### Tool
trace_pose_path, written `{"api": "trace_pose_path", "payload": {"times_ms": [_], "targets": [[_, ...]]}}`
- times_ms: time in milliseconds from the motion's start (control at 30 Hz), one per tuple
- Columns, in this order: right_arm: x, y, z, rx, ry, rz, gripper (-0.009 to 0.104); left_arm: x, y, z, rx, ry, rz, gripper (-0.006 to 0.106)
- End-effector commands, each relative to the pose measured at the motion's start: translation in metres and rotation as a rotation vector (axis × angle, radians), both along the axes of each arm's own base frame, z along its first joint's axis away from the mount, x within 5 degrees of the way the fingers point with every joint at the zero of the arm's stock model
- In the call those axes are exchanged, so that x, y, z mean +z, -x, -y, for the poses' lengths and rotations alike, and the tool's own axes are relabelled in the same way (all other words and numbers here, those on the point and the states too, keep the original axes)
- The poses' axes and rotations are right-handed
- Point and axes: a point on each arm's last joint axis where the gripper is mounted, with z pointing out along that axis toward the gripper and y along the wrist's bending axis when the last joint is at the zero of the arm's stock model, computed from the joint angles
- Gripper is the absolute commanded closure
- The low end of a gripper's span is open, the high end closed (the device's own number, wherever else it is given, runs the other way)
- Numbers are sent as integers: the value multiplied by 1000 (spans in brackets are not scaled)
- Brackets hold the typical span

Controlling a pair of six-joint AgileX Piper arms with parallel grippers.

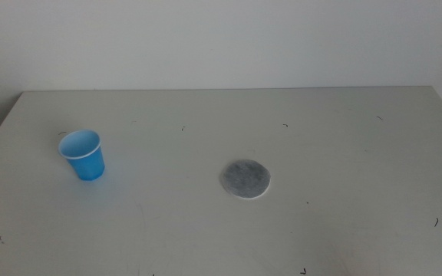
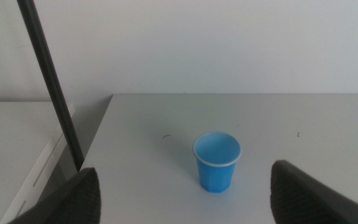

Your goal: Place an empty cup on a cup mat.

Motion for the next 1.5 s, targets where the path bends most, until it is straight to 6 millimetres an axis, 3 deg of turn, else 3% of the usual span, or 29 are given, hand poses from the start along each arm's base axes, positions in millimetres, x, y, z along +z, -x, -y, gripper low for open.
{"api": "trace_pose_path", "payload": {"times_ms": [0,133,367,667,933,1300,1467], "targets": [[12,2,0,4,23,108,1,38,-14,1,-5,29,61,-5],[12,2,0,4,23,108,1,74,-38,1,-6,58,5,-5],[12,2,0,4,23,108,1,119,-86,2,-8,90,-117,-5],[12,2,0,4,23,108,1,137,-154,2,3,87,-349,-5],[12,2,0,4,23,108,1,115,-211,1,13,88,-549,-5],[12,2,0,4,23,108,1,55,-267,-1,27,94,-719,-5],[12,2,0,4,23,108,1,18,-293,0,24,106,-812,-5]]}}
